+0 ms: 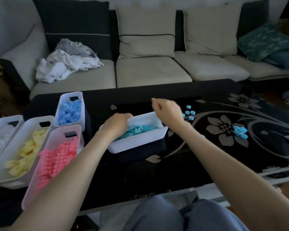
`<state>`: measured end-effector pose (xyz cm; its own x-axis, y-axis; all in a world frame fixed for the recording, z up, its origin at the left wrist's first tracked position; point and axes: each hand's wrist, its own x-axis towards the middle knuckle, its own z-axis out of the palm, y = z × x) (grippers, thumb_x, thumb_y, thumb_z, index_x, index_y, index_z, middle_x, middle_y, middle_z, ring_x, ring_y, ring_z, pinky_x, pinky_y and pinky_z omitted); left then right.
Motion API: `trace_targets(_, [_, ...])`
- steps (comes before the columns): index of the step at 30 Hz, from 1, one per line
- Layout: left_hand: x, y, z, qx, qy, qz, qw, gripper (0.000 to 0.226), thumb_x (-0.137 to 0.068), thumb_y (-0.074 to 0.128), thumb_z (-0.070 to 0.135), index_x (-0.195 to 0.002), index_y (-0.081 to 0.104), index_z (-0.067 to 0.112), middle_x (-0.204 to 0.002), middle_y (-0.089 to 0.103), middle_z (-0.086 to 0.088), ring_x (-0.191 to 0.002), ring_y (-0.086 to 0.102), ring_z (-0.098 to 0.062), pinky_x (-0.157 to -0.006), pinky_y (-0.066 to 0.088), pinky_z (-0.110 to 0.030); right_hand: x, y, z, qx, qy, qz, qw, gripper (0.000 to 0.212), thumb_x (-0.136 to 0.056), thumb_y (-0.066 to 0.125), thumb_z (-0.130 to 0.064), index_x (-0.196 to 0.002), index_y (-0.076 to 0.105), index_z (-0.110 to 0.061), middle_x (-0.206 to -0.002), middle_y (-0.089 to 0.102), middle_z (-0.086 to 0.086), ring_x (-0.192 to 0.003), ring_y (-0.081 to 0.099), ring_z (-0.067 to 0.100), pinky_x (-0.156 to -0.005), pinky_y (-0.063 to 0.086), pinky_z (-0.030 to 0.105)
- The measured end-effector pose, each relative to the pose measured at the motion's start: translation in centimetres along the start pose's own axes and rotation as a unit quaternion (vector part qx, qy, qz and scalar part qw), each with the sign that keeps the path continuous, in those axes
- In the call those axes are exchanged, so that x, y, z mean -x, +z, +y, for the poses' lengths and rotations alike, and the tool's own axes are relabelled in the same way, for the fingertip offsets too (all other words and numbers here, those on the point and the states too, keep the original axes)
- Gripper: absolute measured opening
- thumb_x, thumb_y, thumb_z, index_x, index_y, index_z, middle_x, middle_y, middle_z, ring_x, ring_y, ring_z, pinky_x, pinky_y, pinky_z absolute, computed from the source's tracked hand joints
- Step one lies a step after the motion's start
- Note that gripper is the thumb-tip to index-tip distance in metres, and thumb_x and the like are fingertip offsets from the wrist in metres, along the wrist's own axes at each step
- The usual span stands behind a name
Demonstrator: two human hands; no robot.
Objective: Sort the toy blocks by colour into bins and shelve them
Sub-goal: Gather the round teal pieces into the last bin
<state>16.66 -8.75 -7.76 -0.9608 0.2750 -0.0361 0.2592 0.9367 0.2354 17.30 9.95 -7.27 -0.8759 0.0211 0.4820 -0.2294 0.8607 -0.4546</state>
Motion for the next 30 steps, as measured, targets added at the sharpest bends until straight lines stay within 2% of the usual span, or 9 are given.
trace_targets(3, [0.4,0.1,0.0,0.007,-0.001,0.008,1.0,0.04,-0.098,0.039,0.013,-0.136,0.047,0.025,-0.119,0.061,-0.01,-0.098,0.062,-0.023,-0.081,0.05,-0.035,0.3,1.6,-1.9,0.082,-0.066,-0.131,0.986,0.032,-0.101,0.034,-0.031,-0.085,0.057,-0.017,-0.079,0.056,0.001,-0.075,0.056,0.018,-0.065,0.042,0.033])
trace_targets(5, [0.6,0.4,-0.2,0.027,0.014,0.024,0.999,0.04,-0.098,0.039,0.015,-0.136,0.048,0.025,-0.117,0.063,-0.008,-0.096,0.062,-0.022,-0.079,0.05,-0.034,0.7,2.4,-2.0,0.121,-0.101,-0.186,0.97,0.026,-0.1,0.035,-0.019,-0.121,0.049,-0.014,-0.105,0.055,0.006,-0.103,0.051,0.023,-0.082,0.044,0.038])
trace_targets(8, [0.6,0.8,-0.5,0.039,0.012,0.022,0.999,0.038,-0.097,0.037,0.017,-0.128,0.052,0.031,-0.112,0.064,-0.004,-0.093,0.062,-0.022,-0.08,0.051,-0.037,1.3,1.1,-0.8,0.066,-0.1,-0.136,0.983,0.024,-0.1,0.033,-0.017,-0.114,0.051,-0.014,-0.108,0.052,0.003,-0.107,0.046,0.021,-0.091,0.036,0.039])
trace_targets(12, [0.6,1.2,-0.2,0.035,-0.006,0.036,0.999,0.035,-0.096,0.033,0.019,-0.12,0.053,0.034,-0.107,0.063,-0.002,-0.09,0.061,-0.025,-0.08,0.052,-0.045,1.8,-1.1,4.4,0.019,0.056,-0.026,0.998,0.025,-0.093,0.042,-0.015,-0.116,0.053,-0.013,-0.119,0.052,0.005,-0.113,0.046,0.023,-0.092,0.031,0.036])
trace_targets(15, [0.5,1.5,0.0,0.026,-0.002,0.049,0.998,0.035,-0.097,0.033,0.017,-0.122,0.051,0.032,-0.107,0.063,-0.003,-0.089,0.06,-0.025,-0.079,0.051,-0.044,3.4,-1.8,8.2,0.134,0.166,-0.17,0.962,0.042,-0.09,0.05,-0.023,-0.131,0.04,-0.015,-0.135,0.039,0.012,-0.127,0.035,0.032,-0.101,0.032,0.044])
trace_targets(18, [0.3,1.7,0.3,0.014,0.002,0.054,0.998,0.037,-0.098,0.032,0.014,-0.129,0.048,0.028,-0.113,0.062,-0.006,-0.096,0.059,-0.027,-0.08,0.049,-0.041,4.6,-1.4,9.2,0.127,0.147,-0.279,0.94,0.033,-0.094,0.05,-0.023,-0.126,0.043,-0.017,-0.132,0.037,0.01,-0.124,0.037,0.03,-0.094,0.038,0.038])
trace_targets(22, [0.4,1.8,0.5,0.009,0.001,0.062,0.998,0.037,-0.1,0.032,0.012,-0.132,0.047,0.024,-0.117,0.061,-0.007,-0.1,0.058,-0.027,-0.081,0.046,-0.038,4.5,-1.4,8.8,0.093,0.105,-0.243,0.96,0.014,-0.093,0.048,-0.008,-0.106,0.051,-0.013,-0.114,0.047,0.006,-0.097,0.049,0.018,-0.076,0.037,0.026])
trace_targets(27, [0.3,1.8,0.8,0.009,0.008,0.061,0.998,0.039,-0.098,0.034,0.011,-0.133,0.047,0.024,-0.115,0.063,-0.005,-0.099,0.06,-0.024,-0.087,0.047,-0.039,3.6,-2.9,5.8,-0.041,0.095,-0.013,0.995,0.014,-0.092,0.054,-0.015,-0.105,0.054,-0.008,-0.1,0.048,0.0,-0.084,0.049,0.013,-0.072,0.035,0.022])
trace_targets(30, [0.0,1.9,0.6,-0.001,0.006,0.051,0.999,0.039,-0.098,0.033,0.011,-0.13,0.048,0.026,-0.112,0.062,-0.005,-0.097,0.06,-0.025,-0.085,0.048,-0.039,3.4,-2.7,3.4,-0.082,0.032,-0.053,0.995,0.018,-0.092,0.056,-0.018,-0.108,0.056,-0.013,-0.103,0.051,-0.003,-0.091,0.049,0.01,-0.076,0.037,0.021])
